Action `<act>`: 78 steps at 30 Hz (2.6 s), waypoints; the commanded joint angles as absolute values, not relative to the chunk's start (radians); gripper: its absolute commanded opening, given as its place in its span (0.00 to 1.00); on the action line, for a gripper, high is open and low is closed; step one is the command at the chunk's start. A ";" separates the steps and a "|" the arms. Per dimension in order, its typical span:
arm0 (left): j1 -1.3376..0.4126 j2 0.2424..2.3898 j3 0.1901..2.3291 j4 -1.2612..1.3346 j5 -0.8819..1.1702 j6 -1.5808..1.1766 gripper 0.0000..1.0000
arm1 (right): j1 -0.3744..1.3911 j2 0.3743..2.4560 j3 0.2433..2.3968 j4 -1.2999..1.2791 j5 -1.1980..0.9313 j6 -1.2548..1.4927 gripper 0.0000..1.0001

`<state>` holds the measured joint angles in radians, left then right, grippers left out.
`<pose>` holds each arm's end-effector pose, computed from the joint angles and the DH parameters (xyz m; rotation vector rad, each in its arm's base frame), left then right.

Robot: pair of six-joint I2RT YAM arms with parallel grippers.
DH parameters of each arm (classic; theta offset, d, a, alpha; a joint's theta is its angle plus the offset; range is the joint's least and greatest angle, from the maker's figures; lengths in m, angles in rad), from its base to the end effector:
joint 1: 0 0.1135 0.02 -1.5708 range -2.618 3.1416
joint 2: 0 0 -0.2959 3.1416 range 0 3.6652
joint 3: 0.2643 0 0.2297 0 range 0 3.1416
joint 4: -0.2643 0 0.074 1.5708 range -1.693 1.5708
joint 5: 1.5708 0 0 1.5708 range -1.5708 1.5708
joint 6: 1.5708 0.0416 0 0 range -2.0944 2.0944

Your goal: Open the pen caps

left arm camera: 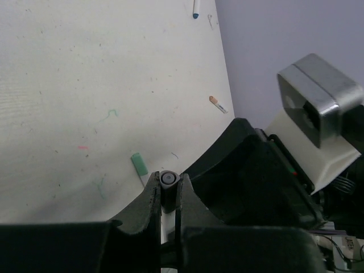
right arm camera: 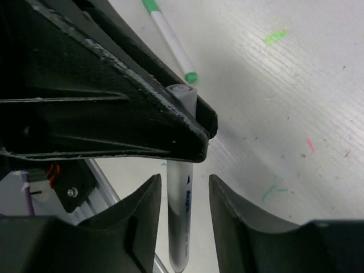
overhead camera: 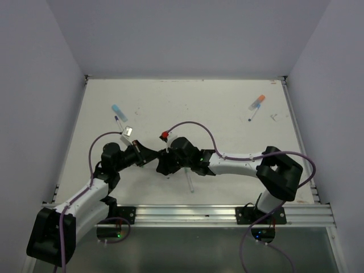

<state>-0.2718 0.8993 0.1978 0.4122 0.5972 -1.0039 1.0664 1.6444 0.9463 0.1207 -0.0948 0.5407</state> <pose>0.1362 -0.0622 0.2170 -0.2894 2.0472 -1.3932 0.1642 0.3056 0.2491 -0.6634 2.2350 0.9860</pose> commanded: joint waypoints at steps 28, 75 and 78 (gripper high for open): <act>-0.261 0.927 0.351 0.549 0.519 -0.914 0.00 | 0.862 1.523 0.689 0.492 -0.565 0.671 0.00; -0.313 1.835 1.104 -0.089 0.106 -0.549 0.00 | 0.474 1.945 1.293 -0.209 0.070 0.345 0.00; -0.313 1.861 1.114 -0.086 0.084 -0.549 0.00 | 0.476 1.954 1.289 -0.219 0.110 0.344 0.04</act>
<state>-0.3084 1.8507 1.0702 -0.0555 0.1444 -0.5953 0.4763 1.9446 1.2575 -0.1871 0.0509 0.3656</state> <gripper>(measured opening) 0.073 0.190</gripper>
